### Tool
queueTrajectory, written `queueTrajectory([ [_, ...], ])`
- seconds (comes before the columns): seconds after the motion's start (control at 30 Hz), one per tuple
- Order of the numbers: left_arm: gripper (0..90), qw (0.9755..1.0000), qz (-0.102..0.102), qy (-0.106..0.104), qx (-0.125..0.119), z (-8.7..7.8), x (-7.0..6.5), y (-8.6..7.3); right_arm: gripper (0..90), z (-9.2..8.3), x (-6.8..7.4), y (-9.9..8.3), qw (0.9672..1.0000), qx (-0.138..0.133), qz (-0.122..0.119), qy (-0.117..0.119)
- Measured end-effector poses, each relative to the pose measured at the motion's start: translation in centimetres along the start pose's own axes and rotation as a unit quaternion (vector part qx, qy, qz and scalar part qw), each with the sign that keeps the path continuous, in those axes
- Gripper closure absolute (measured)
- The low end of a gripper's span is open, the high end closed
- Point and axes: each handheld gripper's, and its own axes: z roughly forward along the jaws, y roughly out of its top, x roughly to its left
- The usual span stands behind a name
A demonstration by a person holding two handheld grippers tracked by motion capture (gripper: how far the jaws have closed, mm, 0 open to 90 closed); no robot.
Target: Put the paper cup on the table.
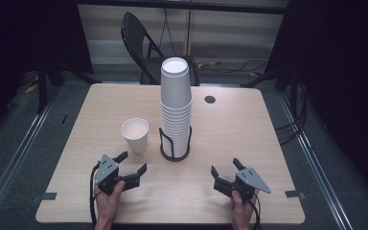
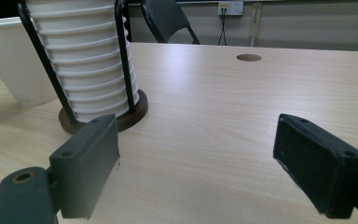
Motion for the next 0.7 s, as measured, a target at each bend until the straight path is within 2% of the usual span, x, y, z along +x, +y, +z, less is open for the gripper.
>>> queueTrajectory([
  [0.07,15.6,1.0000,0.007,0.000,0.000,0.1,-1.0,-0.3,13.5,0.0,0.0,0.0,1.0000,-0.001,0.000,0.000],
  [0.1,15.5,1.0000,0.007,0.000,0.000,0.1,-1.0,-0.3,13.5,0.0,0.0,0.0,1.0000,0.000,-0.002,0.000],
  [0.13,15.5,1.0000,-0.006,-0.005,-0.003,0.1,-1.1,-0.4,13.5,0.0,0.0,0.0,1.0000,0.000,-0.002,0.000],
  [0.17,15.6,0.9998,-0.011,-0.019,-0.003,0.1,-1.3,-0.5,13.5,0.0,0.0,0.0,1.0000,-0.001,-0.001,0.000],
  [0.2,15.5,0.9998,-0.011,-0.018,-0.005,0.1,-1.5,-0.6,13.5,0.0,0.0,0.0,1.0000,-0.001,0.000,-0.001],
  [0.3,15.5,0.9998,-0.002,-0.019,-0.002,-0.1,-2.2,-0.7,13.5,0.0,0.0,0.0,1.0000,-0.001,0.000,-0.001],
  [0.37,15.5,0.9999,0.015,-0.009,0.001,-0.1,-2.7,-0.9,13.5,0.0,0.0,0.0,1.0000,0.000,-0.001,0.000],
  [0.4,15.5,0.9999,0.015,-0.007,0.003,0.0,-2.8,-1.1,13.5,0.0,0.0,0.0,1.0000,0.000,-0.001,0.000],
  [0.47,15.5,0.9999,0.004,-0.013,0.005,0.1,-2.7,-1.6,13.5,0.0,0.0,0.0,1.0000,0.001,0.000,0.001],
  [0.5,15.7,1.0000,0.003,-0.007,0.001,0.0,-2.7,-1.6,13.5,0.0,0.0,0.0,1.0000,0.001,0.000,0.001],
  [0.57,15.4,0.9999,0.002,-0.010,-0.005,0.0,-2.7,-1.7,13.5,0.0,0.0,0.0,1.0000,0.002,-0.001,0.000],
  [0.7,15.5,0.9998,0.014,-0.009,-0.006,0.0,-3.0,-1.7,13.5,0.1,0.1,0.0,1.0000,0.003,-0.004,-0.002],
])
